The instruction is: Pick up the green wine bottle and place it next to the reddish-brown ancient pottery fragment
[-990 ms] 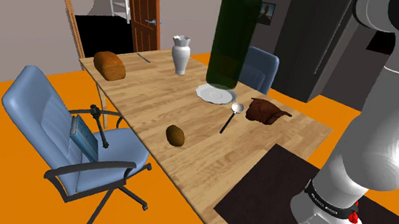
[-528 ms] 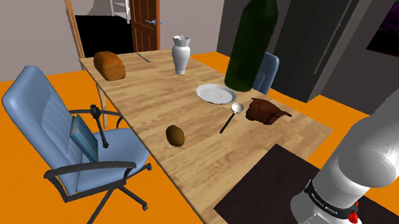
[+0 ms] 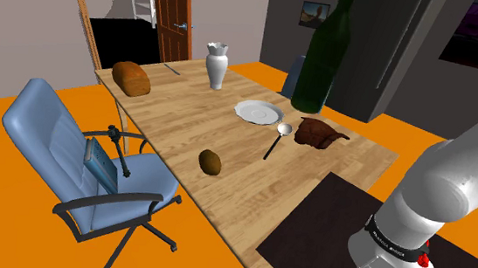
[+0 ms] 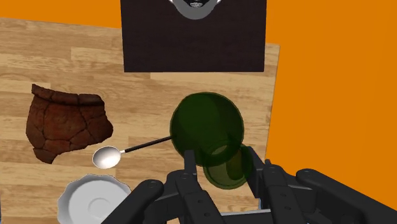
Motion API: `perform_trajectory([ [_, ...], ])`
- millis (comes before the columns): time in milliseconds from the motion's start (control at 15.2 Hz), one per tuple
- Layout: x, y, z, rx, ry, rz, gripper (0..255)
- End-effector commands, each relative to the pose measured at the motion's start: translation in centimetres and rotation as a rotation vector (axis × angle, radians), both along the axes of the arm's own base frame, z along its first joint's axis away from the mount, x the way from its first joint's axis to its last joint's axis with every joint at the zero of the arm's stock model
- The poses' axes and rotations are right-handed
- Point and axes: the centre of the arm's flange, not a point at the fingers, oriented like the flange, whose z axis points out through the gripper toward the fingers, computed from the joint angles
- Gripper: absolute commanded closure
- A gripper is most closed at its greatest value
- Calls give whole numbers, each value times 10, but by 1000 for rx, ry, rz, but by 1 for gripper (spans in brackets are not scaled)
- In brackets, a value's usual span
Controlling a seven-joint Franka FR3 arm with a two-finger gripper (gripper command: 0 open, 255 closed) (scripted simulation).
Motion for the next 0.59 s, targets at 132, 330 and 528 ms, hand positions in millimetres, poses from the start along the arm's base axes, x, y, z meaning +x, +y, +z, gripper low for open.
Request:
perform_trajectory([
  [132,-8,-49,-17,0,0,2,255],
  [330,-14,-86,-29,0,0,2,255],
  [528,-19,-123,-42,0,0,2,255],
])
